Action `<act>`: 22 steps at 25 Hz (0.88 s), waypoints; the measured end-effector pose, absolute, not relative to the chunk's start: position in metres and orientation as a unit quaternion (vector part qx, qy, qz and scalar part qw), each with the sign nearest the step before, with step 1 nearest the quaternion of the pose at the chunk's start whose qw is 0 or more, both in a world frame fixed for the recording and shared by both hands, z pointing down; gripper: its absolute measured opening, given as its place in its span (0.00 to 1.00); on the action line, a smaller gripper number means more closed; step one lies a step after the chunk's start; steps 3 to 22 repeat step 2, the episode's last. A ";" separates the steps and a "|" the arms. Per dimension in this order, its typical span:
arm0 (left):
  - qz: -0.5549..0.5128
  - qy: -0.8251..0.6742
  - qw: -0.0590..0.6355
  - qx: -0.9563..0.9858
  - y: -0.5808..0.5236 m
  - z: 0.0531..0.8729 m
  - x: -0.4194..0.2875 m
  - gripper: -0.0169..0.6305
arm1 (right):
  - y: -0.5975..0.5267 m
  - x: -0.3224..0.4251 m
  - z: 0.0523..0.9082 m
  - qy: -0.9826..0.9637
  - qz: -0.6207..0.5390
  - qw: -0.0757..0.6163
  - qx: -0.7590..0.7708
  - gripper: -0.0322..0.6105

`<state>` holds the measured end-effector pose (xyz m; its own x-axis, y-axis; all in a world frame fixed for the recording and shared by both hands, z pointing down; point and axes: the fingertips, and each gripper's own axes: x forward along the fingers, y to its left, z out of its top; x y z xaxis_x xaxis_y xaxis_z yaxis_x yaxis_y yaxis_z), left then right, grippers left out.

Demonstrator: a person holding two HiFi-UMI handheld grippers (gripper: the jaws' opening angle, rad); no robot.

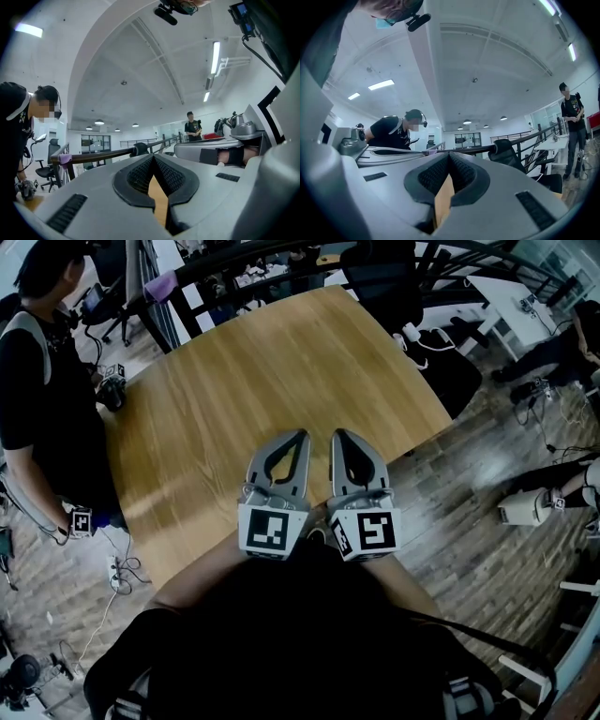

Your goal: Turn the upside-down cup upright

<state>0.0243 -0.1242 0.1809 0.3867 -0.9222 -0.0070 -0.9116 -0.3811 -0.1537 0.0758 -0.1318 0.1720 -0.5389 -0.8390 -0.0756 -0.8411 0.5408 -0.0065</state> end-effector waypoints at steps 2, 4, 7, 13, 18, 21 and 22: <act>-0.039 0.554 0.055 -0.830 -0.126 0.184 0.024 0.04 | -0.135 0.075 0.173 0.876 0.011 0.033 -0.480 0.07; -0.039 0.554 0.055 -0.830 -0.126 0.184 0.024 0.04 | -0.135 0.075 0.173 0.876 0.011 0.033 -0.480 0.07; -0.039 0.554 0.055 -0.830 -0.126 0.184 0.024 0.04 | -0.135 0.075 0.173 0.876 0.011 0.033 -0.480 0.07; -0.039 0.554 0.055 -0.830 -0.126 0.184 0.024 0.04 | -0.135 0.075 0.173 0.876 0.011 0.033 -0.480 0.07; -0.039 0.554 0.055 -0.830 -0.126 0.184 0.024 0.04 | -0.135 0.075 0.173 0.876 0.011 0.033 -0.480 0.07; -0.039 0.554 0.055 -0.830 -0.126 0.184 0.024 0.04 | -0.135 0.075 0.173 0.876 0.011 0.033 -0.480 0.07; -0.039 0.554 0.055 -0.830 -0.126 0.184 0.024 0.04 | -0.135 0.075 0.173 0.876 0.011 0.033 -0.480 0.07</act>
